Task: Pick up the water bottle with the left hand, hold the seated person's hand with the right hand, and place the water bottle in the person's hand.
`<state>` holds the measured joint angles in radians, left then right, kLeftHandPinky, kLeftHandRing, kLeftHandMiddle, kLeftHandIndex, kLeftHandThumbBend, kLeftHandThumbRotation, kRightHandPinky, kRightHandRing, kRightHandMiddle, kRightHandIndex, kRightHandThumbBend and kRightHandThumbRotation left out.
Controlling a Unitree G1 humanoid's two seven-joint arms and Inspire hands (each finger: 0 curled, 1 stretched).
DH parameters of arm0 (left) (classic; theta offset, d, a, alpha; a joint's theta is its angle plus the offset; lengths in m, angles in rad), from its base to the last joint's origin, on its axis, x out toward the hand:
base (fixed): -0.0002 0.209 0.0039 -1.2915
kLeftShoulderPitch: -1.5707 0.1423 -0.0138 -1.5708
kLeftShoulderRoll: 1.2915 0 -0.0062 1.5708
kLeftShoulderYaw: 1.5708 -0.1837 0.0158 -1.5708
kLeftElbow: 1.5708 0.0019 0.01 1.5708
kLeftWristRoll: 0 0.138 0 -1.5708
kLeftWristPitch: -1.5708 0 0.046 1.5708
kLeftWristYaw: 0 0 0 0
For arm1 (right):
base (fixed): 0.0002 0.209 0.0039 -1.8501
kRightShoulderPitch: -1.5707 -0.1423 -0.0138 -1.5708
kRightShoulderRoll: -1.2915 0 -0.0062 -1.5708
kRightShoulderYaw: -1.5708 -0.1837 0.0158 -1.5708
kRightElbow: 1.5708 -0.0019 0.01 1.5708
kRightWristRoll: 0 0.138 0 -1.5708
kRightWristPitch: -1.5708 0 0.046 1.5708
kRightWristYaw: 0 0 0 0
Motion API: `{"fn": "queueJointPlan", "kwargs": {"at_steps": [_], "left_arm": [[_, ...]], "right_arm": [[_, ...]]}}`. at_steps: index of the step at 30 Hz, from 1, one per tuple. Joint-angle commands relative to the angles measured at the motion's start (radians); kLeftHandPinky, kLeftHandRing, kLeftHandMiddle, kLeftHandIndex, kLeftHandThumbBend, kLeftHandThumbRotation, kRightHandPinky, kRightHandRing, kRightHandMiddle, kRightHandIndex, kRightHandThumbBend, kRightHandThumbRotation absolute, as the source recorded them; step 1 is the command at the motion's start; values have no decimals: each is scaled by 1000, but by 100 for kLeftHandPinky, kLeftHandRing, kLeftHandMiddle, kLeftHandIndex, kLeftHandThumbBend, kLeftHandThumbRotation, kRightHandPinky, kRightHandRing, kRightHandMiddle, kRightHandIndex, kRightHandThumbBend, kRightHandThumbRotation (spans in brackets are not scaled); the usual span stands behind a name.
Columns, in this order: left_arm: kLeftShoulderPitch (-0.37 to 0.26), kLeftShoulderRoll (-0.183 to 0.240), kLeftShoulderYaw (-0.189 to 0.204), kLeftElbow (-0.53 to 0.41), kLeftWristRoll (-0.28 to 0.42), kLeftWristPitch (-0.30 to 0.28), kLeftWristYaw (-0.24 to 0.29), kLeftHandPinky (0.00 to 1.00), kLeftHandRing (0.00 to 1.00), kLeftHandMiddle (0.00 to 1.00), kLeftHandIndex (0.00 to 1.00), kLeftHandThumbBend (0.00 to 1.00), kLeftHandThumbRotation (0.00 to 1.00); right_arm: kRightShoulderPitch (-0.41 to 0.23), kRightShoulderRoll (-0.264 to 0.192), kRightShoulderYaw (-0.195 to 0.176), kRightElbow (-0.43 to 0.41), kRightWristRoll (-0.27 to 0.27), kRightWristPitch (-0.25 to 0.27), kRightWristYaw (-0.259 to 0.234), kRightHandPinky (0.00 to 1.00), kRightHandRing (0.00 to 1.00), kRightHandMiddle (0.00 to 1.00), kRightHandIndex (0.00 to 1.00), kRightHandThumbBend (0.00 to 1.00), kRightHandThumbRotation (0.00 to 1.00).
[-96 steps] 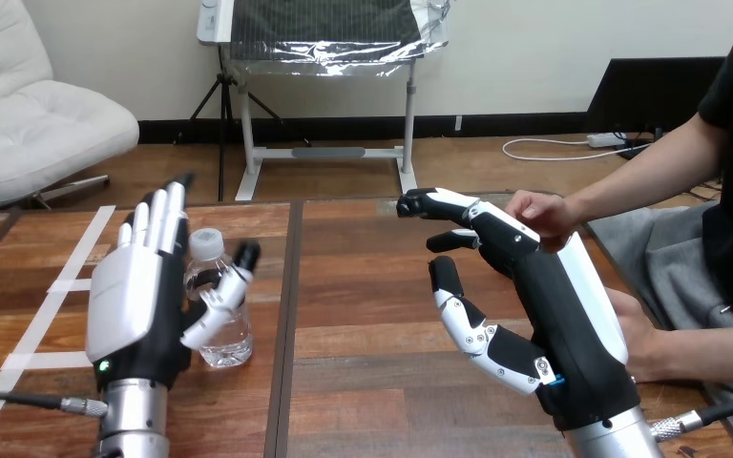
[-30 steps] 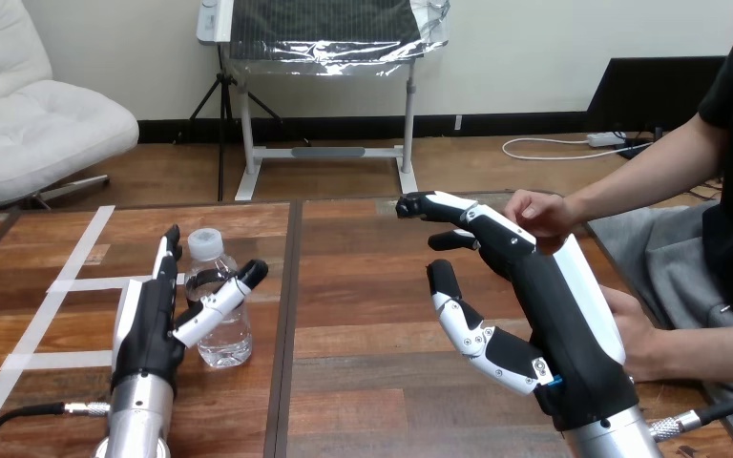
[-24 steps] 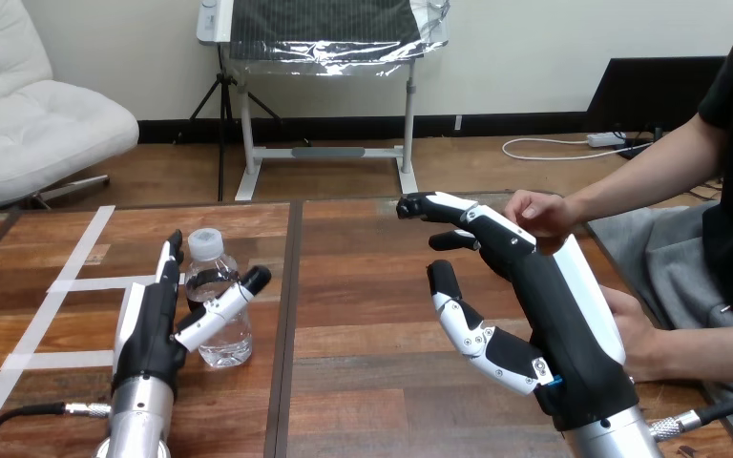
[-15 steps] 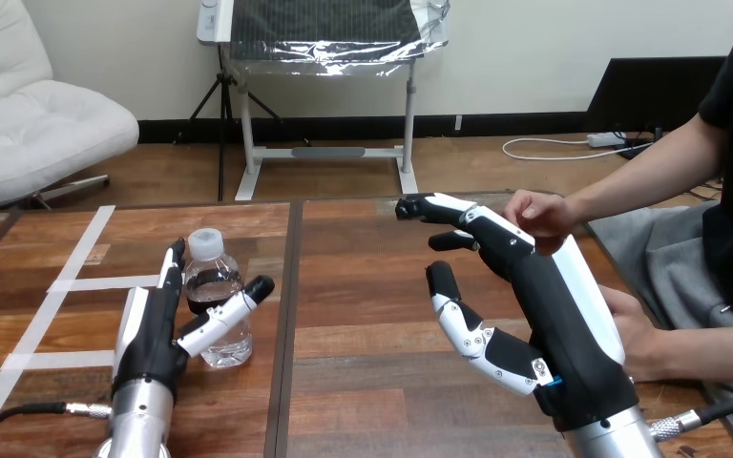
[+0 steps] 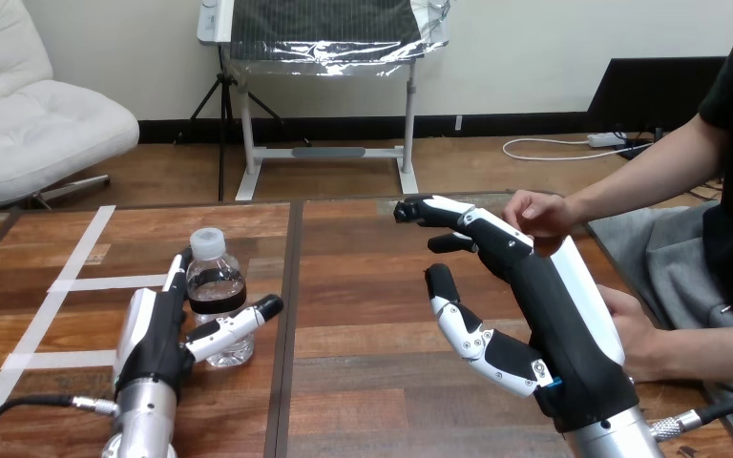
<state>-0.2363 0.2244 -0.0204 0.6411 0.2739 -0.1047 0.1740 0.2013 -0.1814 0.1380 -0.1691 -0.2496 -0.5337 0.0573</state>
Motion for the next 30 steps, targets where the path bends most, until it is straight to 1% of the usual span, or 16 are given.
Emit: {"fn": "queueJointPlan", "kwargs": {"at_steps": [1,3,5,6,9,11,12,13,14,18,23,24,26,30], "left_arm": [[-94,14,-19,19,32,-2,32,79,86,90,91,98,38],[-97,9,-18,23,37,-2,44,77,85,89,90,97,36],[-98,5,-16,25,36,-5,53,75,82,86,87,93,31],[-102,-2,-8,37,30,-15,71,75,82,85,86,92,29],[-108,-15,6,59,15,-37,103,72,78,79,80,88,20],[-111,-19,10,66,9,-45,114,69,74,75,76,85,13],[-111,-22,11,72,8,-61,128,68,73,73,74,84,10],[-111,-23,12,77,7,-73,138,61,66,68,69,80,7],[-112,-24,11,81,6,-82,146,59,64,66,67,79,5],[-117,-30,10,100,13,-115,194,50,56,58,60,75,2],[-129,-35,17,141,-3,-157,213,42,46,50,52,68,1],[-136,-33,17,163,-5,-175,219,38,42,47,49,65,0],[-142,-28,13,186,0,-198,232,38,42,46,49,65,0],[-146,-25,10,208,5,-224,243,39,42,46,49,64,0]], "right_arm": [[-37,0,-15,-32,2,-4,-4,72,81,82,75,13,0],[-36,-1,-14,-34,3,-2,-4,72,81,82,75,13,0],[-35,-1,-13,-35,3,0,-4,72,81,82,75,13,0],[-35,0,-13,-35,3,0,-5,73,81,82,75,13,0],[-36,0,-14,-34,3,-1,-7,73,81,82,75,13,0],[-36,0,-14,-33,2,-1,-7,73,81,82,75,13,0],[-36,0,-15,-33,1,-1,-8,72,81,82,75,13,0],[-36,1,-15,-32,1,-1,-9,72,81,82,75,13,0],[-36,1,-15,-32,0,-1,-10,72,81,82,74,13,0],[-34,1,-15,-37,2,4,-9,72,81,82,74,13,0],[-34,0,-17,-37,-2,2,-10,72,81,82,74,13,0],[-33,0,-18,-37,-1,2,-11,72,81,82,74,13,0],[-32,1,-20,-37,1,2,-12,71,80,81,74,13,0],[-32,0,-21,-33,2,-1,-13,71,80,81,74,14,0]]}}
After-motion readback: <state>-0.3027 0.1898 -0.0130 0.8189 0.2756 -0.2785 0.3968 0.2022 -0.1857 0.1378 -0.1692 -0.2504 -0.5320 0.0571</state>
